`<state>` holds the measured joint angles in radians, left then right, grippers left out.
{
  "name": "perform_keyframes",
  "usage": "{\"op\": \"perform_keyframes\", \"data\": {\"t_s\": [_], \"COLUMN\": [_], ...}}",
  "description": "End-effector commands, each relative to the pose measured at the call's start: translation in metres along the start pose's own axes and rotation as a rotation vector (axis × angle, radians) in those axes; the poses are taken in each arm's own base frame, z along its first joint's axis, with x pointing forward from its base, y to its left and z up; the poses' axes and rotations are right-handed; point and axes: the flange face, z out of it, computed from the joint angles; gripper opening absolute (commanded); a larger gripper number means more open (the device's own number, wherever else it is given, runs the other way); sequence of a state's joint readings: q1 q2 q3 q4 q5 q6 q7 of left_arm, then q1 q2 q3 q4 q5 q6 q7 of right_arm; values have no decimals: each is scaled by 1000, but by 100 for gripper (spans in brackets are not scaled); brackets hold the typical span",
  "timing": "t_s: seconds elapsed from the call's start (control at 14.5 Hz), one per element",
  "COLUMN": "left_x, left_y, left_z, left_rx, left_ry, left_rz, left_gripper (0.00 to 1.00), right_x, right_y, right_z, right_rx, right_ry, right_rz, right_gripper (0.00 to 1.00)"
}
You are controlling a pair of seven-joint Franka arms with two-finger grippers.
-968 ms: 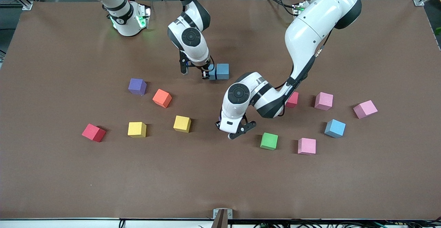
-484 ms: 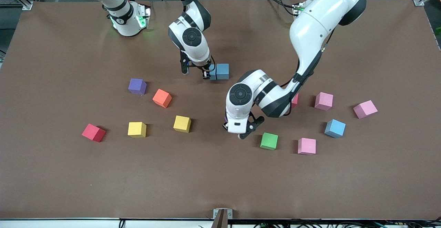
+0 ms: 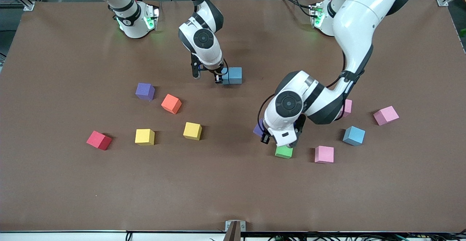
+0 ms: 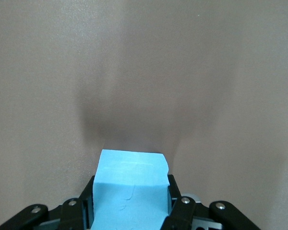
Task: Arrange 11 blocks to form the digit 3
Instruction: 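Place the blue block beside the other while the left gripper places purple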
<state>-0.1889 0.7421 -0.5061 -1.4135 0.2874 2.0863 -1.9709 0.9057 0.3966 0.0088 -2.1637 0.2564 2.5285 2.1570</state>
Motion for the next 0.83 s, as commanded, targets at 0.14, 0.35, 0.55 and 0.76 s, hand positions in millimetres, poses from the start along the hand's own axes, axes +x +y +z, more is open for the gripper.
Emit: {"op": "perform_keyframes", "data": {"t_s": [0.14,0.35,0.55,0.76], "left_x": [-7,-16,-47,-58], "left_y": [-115,-169,-213,-241], "left_z": [25,37,52,61], "left_rx": [-116,-88,-55,-84], "left_ry": [-12,34,47,5], "left_rz": [-331,-449,-535,-576], "left_gripper": [4,5,5,5], "right_x": [-2,1,7,11], "right_y": [0,-1,-2,-3], "right_z": [8,10,10,1], "right_rx": [1,13,-13,-28], "right_ry": [12,60,88,95], "right_rz": [-6,-64,-81,-77], "right_gripper": [71,100,100,100]}}
